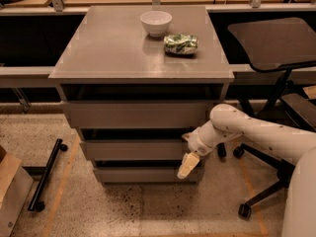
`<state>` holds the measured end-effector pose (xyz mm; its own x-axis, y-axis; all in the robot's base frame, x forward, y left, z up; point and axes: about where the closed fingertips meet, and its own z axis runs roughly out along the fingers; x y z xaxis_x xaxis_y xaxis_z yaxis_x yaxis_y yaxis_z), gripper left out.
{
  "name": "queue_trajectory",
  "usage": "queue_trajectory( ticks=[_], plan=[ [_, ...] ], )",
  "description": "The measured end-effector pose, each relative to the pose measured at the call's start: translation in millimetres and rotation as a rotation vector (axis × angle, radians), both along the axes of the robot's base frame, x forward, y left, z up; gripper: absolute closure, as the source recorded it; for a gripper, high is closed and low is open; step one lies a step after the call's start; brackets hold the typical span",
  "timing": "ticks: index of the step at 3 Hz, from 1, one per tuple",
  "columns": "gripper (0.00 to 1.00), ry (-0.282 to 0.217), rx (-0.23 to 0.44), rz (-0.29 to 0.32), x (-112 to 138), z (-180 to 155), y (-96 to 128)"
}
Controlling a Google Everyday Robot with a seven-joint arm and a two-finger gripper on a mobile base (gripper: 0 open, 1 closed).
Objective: Open middle drawer
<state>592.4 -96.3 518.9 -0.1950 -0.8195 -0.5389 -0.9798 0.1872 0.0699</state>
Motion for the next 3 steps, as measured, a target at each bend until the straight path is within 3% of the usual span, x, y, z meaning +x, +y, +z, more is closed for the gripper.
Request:
queue_trajectory(
  ticks=[2,3],
  plan=[
    [0.00,-0.082,0.046,-0.009,25,-13,-17],
    [0.00,-0.094,0.079,-0.042,39,-28,-29]
  ],
)
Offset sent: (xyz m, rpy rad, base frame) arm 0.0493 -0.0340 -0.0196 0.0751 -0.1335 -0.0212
